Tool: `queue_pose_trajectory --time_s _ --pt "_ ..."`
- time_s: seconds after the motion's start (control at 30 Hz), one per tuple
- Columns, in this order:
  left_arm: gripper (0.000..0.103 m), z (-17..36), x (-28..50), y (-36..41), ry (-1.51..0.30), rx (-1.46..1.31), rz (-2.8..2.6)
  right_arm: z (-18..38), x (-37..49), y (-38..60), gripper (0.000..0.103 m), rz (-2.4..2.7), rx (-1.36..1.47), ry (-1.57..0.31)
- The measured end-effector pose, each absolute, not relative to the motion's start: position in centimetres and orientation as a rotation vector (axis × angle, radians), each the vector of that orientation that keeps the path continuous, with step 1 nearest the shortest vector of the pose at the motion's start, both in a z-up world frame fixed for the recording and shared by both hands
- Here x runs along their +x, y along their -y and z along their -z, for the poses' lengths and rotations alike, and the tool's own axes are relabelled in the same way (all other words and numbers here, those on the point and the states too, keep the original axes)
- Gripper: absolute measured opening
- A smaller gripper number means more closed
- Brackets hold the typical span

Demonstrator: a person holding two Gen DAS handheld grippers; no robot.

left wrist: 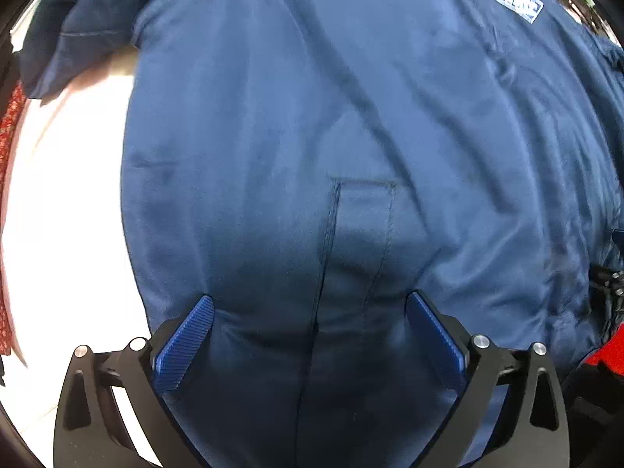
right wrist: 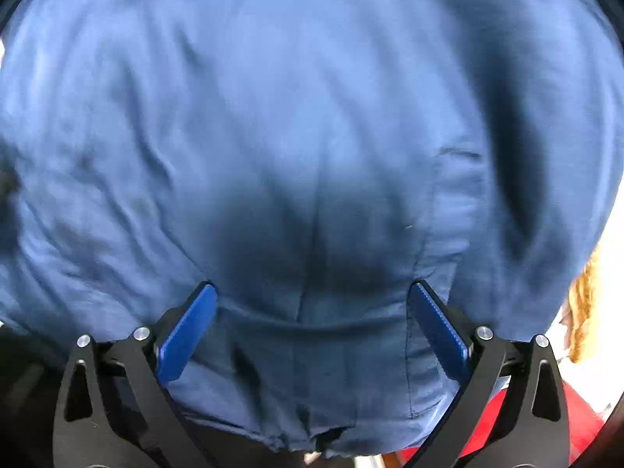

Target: Fold large clothes

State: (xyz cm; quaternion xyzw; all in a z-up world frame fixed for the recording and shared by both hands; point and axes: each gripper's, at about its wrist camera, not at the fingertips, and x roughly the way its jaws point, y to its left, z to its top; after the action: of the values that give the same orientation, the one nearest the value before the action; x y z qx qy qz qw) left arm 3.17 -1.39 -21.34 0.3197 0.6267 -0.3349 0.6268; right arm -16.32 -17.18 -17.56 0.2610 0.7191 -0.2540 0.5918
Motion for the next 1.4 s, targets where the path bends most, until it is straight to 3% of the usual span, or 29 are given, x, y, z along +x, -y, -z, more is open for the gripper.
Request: queue_pose_trajectory --time_s 0.27,0.47,0.7,0.87,1.03,1.1,1.17,1.27,1.4 --pt "0.097 16.6 3.7 2.1 -1.327 0.718 0.781 6.8 -22.5 25.3 0.098 0.79 0.96 -1.105" --pt "0.097 14.2 3.8 2.7 -1.309 0.688 0.792 3.0 -31.8 29.9 0.096 1.001 1.258 -0.712" --pt "0.097 12.9 3.6 3.5 -1.295 0.702 0.812 1.5 -42.1 31.2 0.09 1.333 1.32 -0.457" --pt "0.097 13.6 2.6 4.3 -1.295 0.72 0.819 4.5 -47.4 32.1 0.083 1.397 1.52 -0.323" --pt "0.097 13.7 2.1 4.3 -1.292 0.732 0.816 6.8 -49.1 33.4 0.082 1.393 1.594 -0.181" --pt "0.097 13.8 2.3 4.3 -1.295 0.733 0.812 7.7 -49.4 34.6 0.073 1.421 1.599 -0.182" --pt "0.097 13.8 2.5 4.1 -1.297 0.726 0.801 8.4 -49.0 35.4 0.046 1.411 1.605 -0.199" --pt "0.097 13.8 2.8 3.8 -1.306 0.706 0.785 7.4 -47.5 36.6 0.02 1.4 1.539 -0.288" --pt "0.097 14.0 3.3 3.2 -1.326 0.677 0.758 2.3 -47.0 38.5 0.017 1.481 1.307 -0.399"
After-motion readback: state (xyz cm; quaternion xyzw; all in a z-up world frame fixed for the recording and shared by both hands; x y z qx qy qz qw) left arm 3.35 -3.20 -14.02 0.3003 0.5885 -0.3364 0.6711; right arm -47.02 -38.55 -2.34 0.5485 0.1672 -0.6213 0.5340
